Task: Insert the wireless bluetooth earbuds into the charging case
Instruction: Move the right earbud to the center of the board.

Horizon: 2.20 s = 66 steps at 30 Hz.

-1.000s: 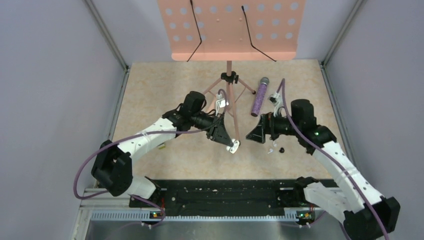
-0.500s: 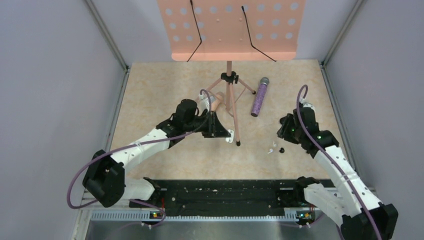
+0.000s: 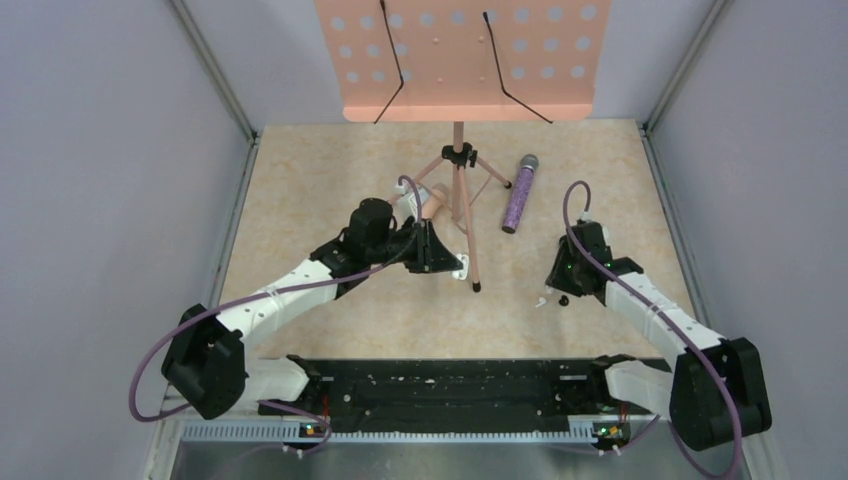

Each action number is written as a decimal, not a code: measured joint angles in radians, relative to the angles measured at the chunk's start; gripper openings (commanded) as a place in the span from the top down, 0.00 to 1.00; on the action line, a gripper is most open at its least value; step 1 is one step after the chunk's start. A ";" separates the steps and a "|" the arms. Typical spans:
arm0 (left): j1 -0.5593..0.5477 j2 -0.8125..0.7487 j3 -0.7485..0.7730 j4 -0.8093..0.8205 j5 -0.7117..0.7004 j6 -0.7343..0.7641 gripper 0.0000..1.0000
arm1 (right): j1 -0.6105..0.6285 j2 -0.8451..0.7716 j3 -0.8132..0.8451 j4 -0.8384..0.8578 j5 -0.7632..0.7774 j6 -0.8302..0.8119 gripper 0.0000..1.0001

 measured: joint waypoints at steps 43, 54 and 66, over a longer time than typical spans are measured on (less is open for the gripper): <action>-0.001 0.021 -0.021 -0.119 -0.109 0.306 1.00 | 0.000 0.228 0.031 0.102 -0.018 -0.012 0.64; -0.001 0.066 -0.005 -0.124 -0.095 0.306 1.00 | -0.002 0.212 0.020 0.096 -0.005 -0.030 0.67; -0.001 0.078 0.014 -0.127 -0.094 0.309 1.00 | -0.006 0.182 -0.008 0.095 -0.039 -0.028 0.74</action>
